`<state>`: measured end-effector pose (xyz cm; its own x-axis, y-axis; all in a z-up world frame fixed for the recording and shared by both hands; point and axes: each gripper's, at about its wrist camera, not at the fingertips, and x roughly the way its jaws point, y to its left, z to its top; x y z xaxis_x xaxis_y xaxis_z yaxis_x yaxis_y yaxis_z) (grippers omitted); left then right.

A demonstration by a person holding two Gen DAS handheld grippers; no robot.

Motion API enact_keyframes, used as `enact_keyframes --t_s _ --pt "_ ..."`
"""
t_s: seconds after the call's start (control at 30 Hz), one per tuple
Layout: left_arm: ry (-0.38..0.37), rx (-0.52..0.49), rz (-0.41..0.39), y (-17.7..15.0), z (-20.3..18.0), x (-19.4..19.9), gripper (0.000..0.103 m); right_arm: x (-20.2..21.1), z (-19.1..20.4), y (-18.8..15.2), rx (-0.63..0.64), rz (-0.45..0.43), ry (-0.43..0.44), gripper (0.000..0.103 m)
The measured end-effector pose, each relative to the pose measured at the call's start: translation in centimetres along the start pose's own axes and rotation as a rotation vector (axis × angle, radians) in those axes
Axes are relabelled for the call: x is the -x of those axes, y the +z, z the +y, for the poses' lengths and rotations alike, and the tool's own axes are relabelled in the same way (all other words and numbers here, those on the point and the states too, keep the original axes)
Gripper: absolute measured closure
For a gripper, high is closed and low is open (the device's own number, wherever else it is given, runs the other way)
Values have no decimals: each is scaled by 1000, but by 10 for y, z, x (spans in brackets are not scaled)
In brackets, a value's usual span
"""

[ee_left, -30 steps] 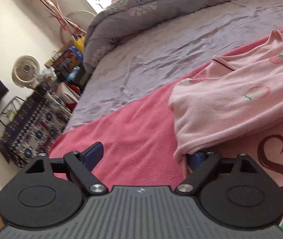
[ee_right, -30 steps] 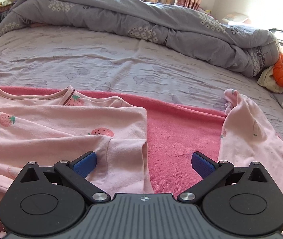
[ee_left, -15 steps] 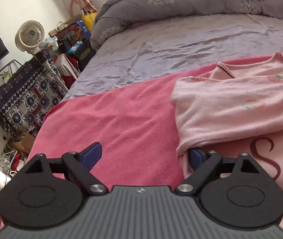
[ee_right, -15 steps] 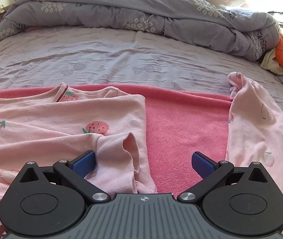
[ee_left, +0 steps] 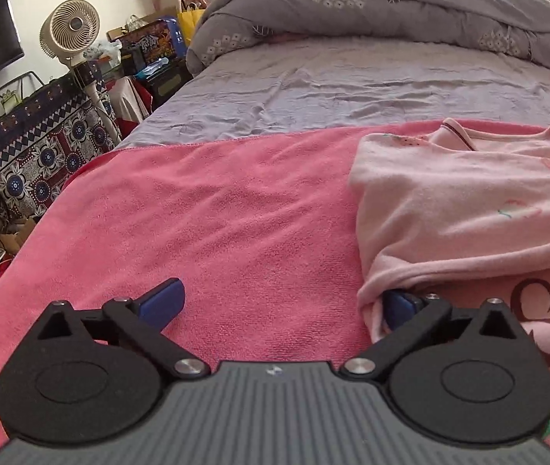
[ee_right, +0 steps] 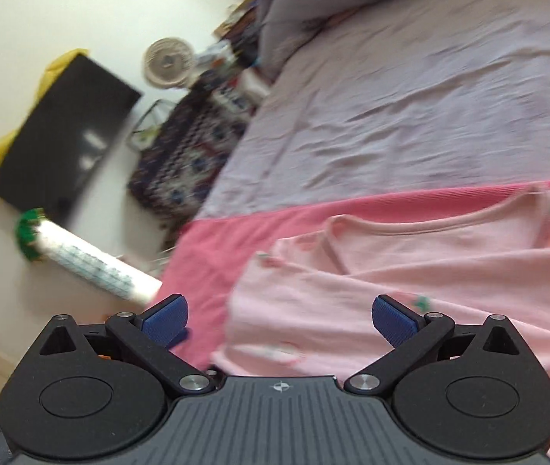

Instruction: Fold clothes

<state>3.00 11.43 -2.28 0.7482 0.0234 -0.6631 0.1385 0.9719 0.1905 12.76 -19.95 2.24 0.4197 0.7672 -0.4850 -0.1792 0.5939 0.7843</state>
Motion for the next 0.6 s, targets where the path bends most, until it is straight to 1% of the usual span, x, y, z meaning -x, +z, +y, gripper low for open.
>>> enact_keyframes --t_s 0.03,0.1,0.17,0.27,0.3,0.4,0.5,0.57,0.6 --pt "0 11 -11 -2 1 1 0 -17 -3 13 -12 40 57 0" --pt "-1 19 -22 -4 1 1 0 -52 -6 35 -16 117 101 0" --pt "-12 35 -25 -5 4 0 0 -86 1 51 50 194 92 0" --pt "-29 57 -27 -7 7 0 0 -121 9 54 139 289 66 0" --pt "-31 60 -28 -7 7 0 0 -128 10 53 154 305 64 0" --pt "-29 62 -32 -8 6 1 0 -135 7 52 136 279 102 0" --pt "-26 56 -23 -5 6 3 0 -144 4 53 141 275 121 0" --pt "-14 27 6 2 3 9 0 -149 6 56 138 307 141 0" --pt "-8 1 7 4 1 15 0 -151 8 57 138 351 164 0"
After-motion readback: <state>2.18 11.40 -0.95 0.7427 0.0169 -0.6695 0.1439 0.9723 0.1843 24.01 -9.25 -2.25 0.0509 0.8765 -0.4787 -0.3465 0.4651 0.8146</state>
